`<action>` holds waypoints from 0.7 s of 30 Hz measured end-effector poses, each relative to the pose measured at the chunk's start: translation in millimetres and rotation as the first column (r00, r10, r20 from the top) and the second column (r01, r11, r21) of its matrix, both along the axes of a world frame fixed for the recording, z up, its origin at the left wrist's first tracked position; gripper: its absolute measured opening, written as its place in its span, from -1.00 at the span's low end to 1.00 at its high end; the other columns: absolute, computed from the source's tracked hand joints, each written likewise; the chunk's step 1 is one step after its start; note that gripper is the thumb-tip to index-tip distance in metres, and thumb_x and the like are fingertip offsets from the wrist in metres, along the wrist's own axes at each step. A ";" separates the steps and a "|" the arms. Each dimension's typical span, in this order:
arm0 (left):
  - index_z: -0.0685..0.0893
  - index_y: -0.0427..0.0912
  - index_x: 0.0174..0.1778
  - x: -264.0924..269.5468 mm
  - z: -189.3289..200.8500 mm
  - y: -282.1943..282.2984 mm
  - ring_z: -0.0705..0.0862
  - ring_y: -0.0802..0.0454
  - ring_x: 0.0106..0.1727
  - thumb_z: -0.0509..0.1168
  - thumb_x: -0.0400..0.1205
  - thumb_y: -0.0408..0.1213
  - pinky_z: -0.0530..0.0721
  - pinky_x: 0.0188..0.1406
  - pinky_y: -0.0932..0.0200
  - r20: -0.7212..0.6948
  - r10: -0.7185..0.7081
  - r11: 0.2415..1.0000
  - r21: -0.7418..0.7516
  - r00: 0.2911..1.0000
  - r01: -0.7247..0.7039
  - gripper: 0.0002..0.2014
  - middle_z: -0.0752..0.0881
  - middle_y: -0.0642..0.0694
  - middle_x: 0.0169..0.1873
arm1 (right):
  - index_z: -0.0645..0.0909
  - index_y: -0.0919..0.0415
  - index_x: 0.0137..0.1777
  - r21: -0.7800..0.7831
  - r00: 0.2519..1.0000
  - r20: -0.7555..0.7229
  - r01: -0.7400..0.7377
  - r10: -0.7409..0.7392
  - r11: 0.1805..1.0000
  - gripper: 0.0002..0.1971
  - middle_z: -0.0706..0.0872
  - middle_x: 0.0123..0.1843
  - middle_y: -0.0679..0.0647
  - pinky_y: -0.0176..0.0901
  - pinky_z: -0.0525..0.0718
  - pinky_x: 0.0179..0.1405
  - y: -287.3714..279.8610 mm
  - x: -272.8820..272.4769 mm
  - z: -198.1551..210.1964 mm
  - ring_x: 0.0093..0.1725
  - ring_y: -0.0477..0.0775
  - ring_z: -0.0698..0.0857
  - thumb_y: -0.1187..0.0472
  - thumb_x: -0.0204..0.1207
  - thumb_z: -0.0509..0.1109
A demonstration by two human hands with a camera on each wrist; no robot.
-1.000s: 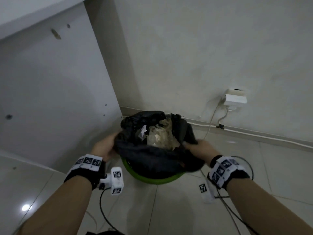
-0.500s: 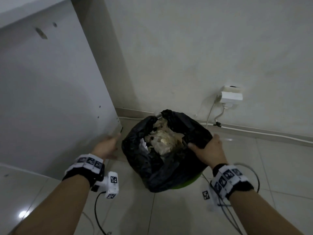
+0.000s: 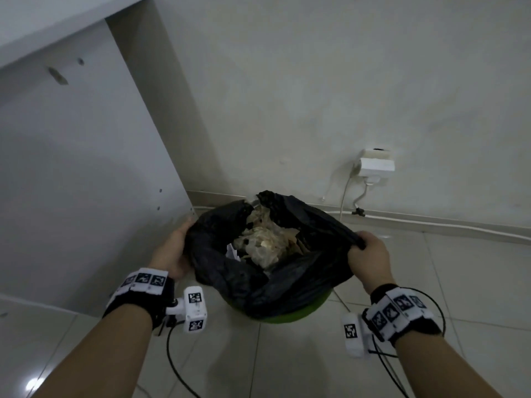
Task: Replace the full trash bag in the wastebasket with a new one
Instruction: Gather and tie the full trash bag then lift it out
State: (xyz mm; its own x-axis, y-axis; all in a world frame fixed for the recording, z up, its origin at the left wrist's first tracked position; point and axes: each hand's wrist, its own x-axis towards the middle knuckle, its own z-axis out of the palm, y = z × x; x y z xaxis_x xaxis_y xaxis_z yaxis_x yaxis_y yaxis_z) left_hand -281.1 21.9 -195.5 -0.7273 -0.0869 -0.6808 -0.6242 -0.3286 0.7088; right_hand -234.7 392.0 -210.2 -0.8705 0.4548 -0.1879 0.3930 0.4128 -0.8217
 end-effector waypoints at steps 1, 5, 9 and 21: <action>0.73 -0.24 0.05 2.6 -2.6 3.5 0.74 -0.21 -0.01 0.17 0.73 0.10 0.68 -0.09 -0.05 0.037 -0.031 0.998 -0.050 0.999 0.033 -0.56 0.80 -0.25 0.00 | 0.70 0.25 -0.06 -0.143 0.998 -0.043 0.037 -0.043 0.989 -0.78 0.78 -0.13 0.29 0.01 0.68 -0.14 -0.5 -4.1 2.1 -0.10 0.33 0.74 0.46 0.48 0.23; 0.67 -0.49 -0.10 18.3 -19.4 15.4 0.68 -0.34 -0.10 0.28 0.72 -0.31 0.58 -0.10 -0.04 0.219 -0.151 0.873 -0.427 0.964 0.233 -0.74 0.67 -0.45 0.14 | 0.72 0.23 -0.08 -0.235 0.993 0.103 -0.035 0.061 0.971 -0.90 0.81 -0.10 0.30 0.02 0.71 -0.14 -7.3 -0.4 -0.2 -0.12 0.25 0.78 0.27 0.59 0.37; 0.73 -0.38 0.26 2.3 -20.1 -1.0 0.65 -0.25 0.34 0.27 0.72 -0.25 0.55 0.21 0.15 0.206 -0.270 0.727 -0.597 0.941 0.339 -0.68 0.70 -0.28 0.31 | 0.75 0.21 0.01 -0.096 0.947 0.250 -0.183 0.202 0.978 -0.84 0.80 -0.08 0.18 -0.07 0.69 -0.19 -0.8 5.4 -1.1 -0.12 0.13 0.75 0.13 0.61 0.41; 0.78 -0.23 0.07 -54.1 14.9 -35.3 0.81 -0.26 0.02 0.60 0.31 0.15 0.72 0.21 -0.19 0.035 -0.243 0.876 -0.421 0.969 0.234 -0.42 0.81 -0.28 0.09 | 0.70 0.23 -0.08 -0.021 0.989 -0.127 -0.079 0.076 0.997 -0.86 0.74 -0.20 0.16 -0.18 0.58 -0.26 -8.6 -48.7 54.0 -0.22 0.12 0.70 0.30 0.60 0.30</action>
State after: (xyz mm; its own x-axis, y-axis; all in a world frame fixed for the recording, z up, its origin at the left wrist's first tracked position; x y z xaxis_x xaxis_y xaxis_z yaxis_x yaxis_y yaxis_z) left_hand -335.2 -13.4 -180.6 -0.7745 -0.1833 -0.6055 -0.6311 0.1590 0.7592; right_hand -283.3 383.3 -156.2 -0.9204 0.3815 -0.0856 0.2537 0.4162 -0.8732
